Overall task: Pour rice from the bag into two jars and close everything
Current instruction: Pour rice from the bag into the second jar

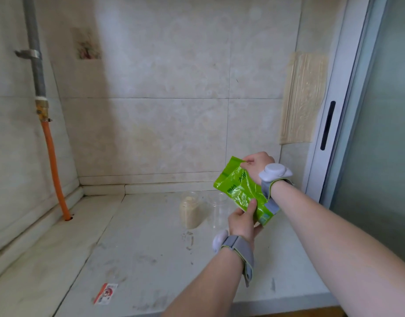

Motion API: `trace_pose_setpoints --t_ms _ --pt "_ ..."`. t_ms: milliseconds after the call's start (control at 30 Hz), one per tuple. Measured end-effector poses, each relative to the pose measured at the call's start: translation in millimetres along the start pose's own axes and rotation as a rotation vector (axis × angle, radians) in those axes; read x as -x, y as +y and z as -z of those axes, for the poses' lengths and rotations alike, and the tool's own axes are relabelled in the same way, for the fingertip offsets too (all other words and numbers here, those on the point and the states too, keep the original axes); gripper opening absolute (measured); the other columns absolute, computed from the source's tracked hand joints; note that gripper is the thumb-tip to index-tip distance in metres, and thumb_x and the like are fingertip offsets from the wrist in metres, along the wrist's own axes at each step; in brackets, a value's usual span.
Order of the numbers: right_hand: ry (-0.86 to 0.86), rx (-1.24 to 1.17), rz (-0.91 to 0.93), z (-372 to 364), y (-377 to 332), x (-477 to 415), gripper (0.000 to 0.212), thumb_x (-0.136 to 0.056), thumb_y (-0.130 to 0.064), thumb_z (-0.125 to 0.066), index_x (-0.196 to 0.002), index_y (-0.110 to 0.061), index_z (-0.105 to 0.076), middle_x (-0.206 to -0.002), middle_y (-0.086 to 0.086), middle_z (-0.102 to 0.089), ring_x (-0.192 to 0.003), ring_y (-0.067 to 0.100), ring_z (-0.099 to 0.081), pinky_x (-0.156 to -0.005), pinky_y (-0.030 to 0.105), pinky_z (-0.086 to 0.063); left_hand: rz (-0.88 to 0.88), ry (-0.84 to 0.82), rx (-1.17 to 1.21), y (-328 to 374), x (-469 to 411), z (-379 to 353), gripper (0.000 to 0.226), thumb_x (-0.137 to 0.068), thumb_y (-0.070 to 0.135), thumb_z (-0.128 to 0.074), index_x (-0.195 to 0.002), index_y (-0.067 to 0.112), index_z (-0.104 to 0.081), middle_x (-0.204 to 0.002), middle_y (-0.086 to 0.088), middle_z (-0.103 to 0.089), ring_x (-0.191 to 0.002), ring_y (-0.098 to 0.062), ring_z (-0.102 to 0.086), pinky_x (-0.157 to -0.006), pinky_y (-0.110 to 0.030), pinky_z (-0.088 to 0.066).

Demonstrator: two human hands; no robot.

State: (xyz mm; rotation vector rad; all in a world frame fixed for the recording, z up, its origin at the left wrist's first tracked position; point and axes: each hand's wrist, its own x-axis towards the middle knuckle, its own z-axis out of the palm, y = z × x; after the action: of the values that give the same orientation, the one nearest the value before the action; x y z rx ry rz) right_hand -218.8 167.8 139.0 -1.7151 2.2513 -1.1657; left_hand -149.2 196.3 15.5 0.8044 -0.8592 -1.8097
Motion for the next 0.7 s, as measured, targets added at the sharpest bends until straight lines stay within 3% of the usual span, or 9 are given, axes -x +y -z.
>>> trace_pose_setpoints --t_ms 300,433,600,700 --pt "-0.083 0.089 -0.001 -2.3 -2.1 -2.9 0.026 -0.088 -0.030 -0.061 -0.111 -0.025 -0.072 -0.111 0.003 -0.072 -0.111 0.027 -0.062 -0.092 0.028 -0.048 0.074 -0.043 0.085 -10.3 3.9 -10.6 0.023 -0.093 0.030 -0.059 -0.104 0.010 -0.063 -0.079 -0.003 -0.066 -0.060 -0.011 -0.064 -0.064 -0.031 -0.057" --pt "-0.108 0.104 0.007 -2.9 -7.4 -2.8 0.026 -0.088 -0.029 -0.062 -0.112 -0.025 -0.071 -0.112 0.003 -0.071 -0.110 0.026 -0.061 -0.092 0.028 -0.048 0.092 -0.051 0.112 -11.4 3.5 -12.6 0.027 -0.094 0.031 -0.058 -0.107 0.008 -0.062 -0.088 -0.007 -0.066 -0.065 -0.013 -0.063 -0.072 -0.035 -0.058" --pt "-0.116 0.069 0.040 -3.2 -13.2 -0.4 0.028 -0.089 -0.022 -0.062 -0.116 -0.020 -0.070 -0.115 0.007 -0.070 -0.109 0.026 -0.062 -0.085 0.022 -0.044 0.112 -0.052 0.110 -7.4 7.0 -14.5 0.023 -0.094 0.032 -0.056 -0.097 0.009 -0.059 -0.047 0.009 -0.057 -0.041 -0.003 -0.055 -0.054 -0.025 -0.057" --pt "-0.132 0.075 0.055 -1.0 -17.3 -0.6 0.027 -0.089 -0.020 -0.061 -0.115 -0.020 -0.070 -0.116 0.006 -0.070 -0.109 0.026 -0.062 -0.081 0.019 -0.041 0.120 -0.065 0.126 -4.3 9.6 -17.3 0.023 -0.094 0.032 -0.056 -0.086 0.010 -0.056 -0.042 0.009 -0.050 -0.037 -0.004 -0.051 -0.055 -0.026 -0.057"
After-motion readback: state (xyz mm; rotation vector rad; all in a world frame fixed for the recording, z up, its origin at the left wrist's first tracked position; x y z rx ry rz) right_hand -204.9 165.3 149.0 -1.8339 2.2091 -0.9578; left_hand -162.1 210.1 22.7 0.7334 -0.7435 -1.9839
